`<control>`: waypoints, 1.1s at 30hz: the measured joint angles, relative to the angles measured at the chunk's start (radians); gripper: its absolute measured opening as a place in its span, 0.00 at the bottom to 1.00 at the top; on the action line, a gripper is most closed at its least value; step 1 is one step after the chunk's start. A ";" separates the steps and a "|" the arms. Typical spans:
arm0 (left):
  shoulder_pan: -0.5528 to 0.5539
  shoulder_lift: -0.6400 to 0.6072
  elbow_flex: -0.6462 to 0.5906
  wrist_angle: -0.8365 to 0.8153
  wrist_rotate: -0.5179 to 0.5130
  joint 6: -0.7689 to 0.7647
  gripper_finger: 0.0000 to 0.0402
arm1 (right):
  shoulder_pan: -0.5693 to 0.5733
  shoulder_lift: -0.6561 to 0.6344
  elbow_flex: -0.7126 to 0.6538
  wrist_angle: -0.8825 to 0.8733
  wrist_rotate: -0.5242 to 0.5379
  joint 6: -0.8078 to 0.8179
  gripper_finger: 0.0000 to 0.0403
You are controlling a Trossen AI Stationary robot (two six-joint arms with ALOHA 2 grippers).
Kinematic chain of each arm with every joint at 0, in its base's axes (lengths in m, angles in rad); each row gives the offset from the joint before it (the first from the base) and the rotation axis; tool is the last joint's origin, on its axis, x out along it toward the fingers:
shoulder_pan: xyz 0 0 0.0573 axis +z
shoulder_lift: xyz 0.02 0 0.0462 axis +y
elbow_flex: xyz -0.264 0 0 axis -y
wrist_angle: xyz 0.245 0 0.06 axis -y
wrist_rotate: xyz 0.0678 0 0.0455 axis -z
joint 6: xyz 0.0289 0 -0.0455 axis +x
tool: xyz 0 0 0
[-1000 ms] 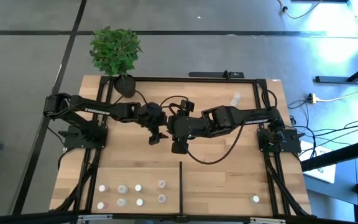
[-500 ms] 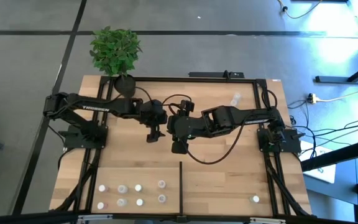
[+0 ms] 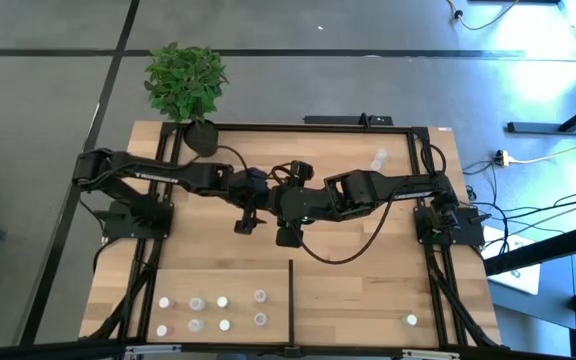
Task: Pick and place medicine bottles onto shelf by color
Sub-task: Put the pink pill bottle on the shelf aligned with the other pink pill bottles
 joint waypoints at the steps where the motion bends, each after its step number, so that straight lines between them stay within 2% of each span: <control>1: 0.001 0.011 0.000 0.013 0.000 0.000 0.81 | 0.000 0.000 0.000 0.000 0.000 0.000 0.52; 15: 0.022 0.205 -0.001 0.239 0.027 0.017 0.81 | 0.000 0.000 0.000 0.007 0.000 0.000 0.52; 33: 0.065 0.278 -0.001 0.298 0.030 -0.001 0.81 | 0.000 0.000 0.000 0.020 0.000 0.000 0.52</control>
